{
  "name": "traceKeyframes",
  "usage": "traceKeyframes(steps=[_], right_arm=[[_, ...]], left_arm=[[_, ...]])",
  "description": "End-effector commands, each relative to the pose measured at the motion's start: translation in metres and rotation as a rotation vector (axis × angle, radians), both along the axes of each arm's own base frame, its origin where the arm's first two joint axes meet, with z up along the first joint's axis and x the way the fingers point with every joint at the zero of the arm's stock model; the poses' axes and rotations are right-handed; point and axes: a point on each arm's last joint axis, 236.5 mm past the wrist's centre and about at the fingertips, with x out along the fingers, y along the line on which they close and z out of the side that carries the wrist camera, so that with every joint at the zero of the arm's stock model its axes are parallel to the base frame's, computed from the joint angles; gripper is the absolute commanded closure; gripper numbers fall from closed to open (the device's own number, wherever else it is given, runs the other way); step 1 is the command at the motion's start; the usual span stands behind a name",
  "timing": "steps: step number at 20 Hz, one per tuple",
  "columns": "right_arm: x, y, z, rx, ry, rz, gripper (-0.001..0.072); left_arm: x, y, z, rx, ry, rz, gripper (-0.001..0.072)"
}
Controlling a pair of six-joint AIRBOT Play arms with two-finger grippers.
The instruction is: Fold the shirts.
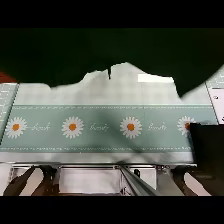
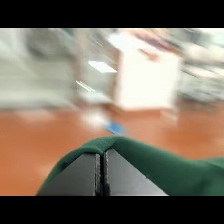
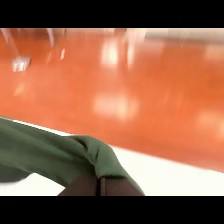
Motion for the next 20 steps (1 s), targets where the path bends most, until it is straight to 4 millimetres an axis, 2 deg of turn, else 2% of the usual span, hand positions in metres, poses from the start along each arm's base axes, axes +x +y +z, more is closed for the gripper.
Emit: traceKeyframes(steps=[1,3,5,8,10,12,14,16,20], right_arm=[[-0.08,-0.014,0.013,-0.053,-0.092,-0.085,0.0696],[-0.104,-0.015,0.003,-0.075,-0.072,-0.095,0.0696],[-0.117,-0.016,-0.002,-0.076,-0.065,-0.101,0.0696],[-0.12,-0.016,-0.009,-0.081,-0.037,-0.101,0.0696],[-0.111,-0.016,-0.022,-0.077,0.01,-0.099,0.0696],[-0.089,-0.016,-0.053,-0.067,0.117,-0.088,0.0696],[-0.06,-0.012,-0.096,-0.049,0.254,-0.054,0.0696],[-0.023,-0.013,-0.146,-0.041,0.387,-0.041,0.0696],[0.067,-0.022,-0.237,-0.008,0.583,-0.056,0.0696]], left_arm=[[-0.079,-0.006,0.048,0.119,-0.2,0.241,0.0675],[-0.103,-0.021,0.05,0.151,-0.229,0.258,0.0675],[-0.117,-0.026,0.045,0.159,-0.219,0.255,0.0675],[-0.119,-0.016,0.03,0.171,-0.155,0.241,0.0675],[-0.107,-0.009,0.013,0.16,-0.091,0.213,0.0675],[-0.079,-0.004,-0.017,0.135,0.015,0.179,0.0675],[-0.038,0.005,-0.06,0.097,0.153,0.154,0.0675],[0.009,0.015,-0.114,0.048,0.314,0.124,0.0675],[0.099,0.027,-0.219,-0.053,0.563,0.077,0.0675]])
